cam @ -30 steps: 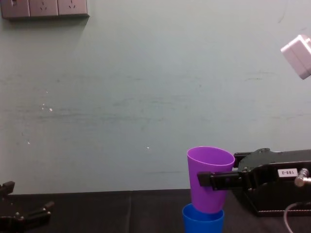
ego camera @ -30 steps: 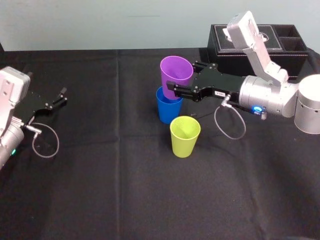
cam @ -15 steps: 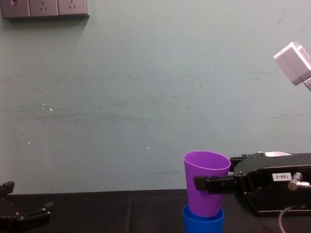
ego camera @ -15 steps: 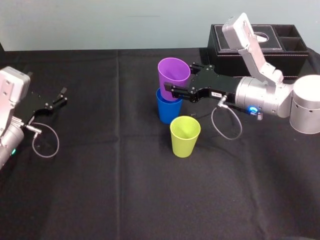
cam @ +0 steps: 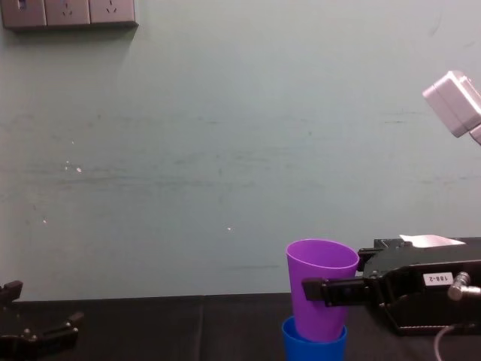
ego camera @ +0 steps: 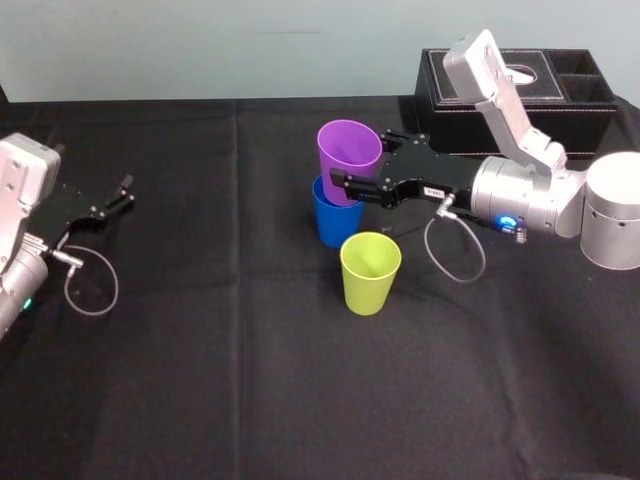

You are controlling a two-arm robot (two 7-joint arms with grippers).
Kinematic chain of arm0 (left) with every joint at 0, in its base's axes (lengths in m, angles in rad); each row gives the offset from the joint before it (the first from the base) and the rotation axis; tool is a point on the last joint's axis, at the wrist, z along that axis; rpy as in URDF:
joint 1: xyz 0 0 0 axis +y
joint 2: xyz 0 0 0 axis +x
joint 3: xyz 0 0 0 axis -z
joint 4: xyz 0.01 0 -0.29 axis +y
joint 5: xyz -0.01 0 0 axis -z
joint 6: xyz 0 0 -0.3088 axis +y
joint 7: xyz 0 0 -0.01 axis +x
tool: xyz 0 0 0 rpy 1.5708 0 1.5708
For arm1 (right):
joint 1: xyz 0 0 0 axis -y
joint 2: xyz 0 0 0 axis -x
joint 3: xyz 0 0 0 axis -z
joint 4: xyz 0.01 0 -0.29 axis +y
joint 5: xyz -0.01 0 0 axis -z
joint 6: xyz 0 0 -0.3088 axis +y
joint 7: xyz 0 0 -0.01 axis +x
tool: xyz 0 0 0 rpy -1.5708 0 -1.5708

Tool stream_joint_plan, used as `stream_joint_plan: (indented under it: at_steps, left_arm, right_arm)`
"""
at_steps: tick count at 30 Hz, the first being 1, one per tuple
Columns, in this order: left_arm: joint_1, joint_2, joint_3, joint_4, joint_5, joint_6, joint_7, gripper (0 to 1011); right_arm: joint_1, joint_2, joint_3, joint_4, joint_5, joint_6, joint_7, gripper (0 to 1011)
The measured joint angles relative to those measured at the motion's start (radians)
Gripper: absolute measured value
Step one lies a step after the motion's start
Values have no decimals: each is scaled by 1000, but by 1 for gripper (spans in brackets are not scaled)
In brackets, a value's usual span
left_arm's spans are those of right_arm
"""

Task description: Stack the three plastic cups sequentially using one hand.

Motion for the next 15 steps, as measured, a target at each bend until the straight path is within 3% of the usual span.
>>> stream_joint_plan:
  at_steps: [15]
  left_arm:
    - [0, 0, 0, 0, 0, 0, 0, 1010]
  right_arm:
    - [-2, 2, 2, 1, 0, 1, 2, 729]
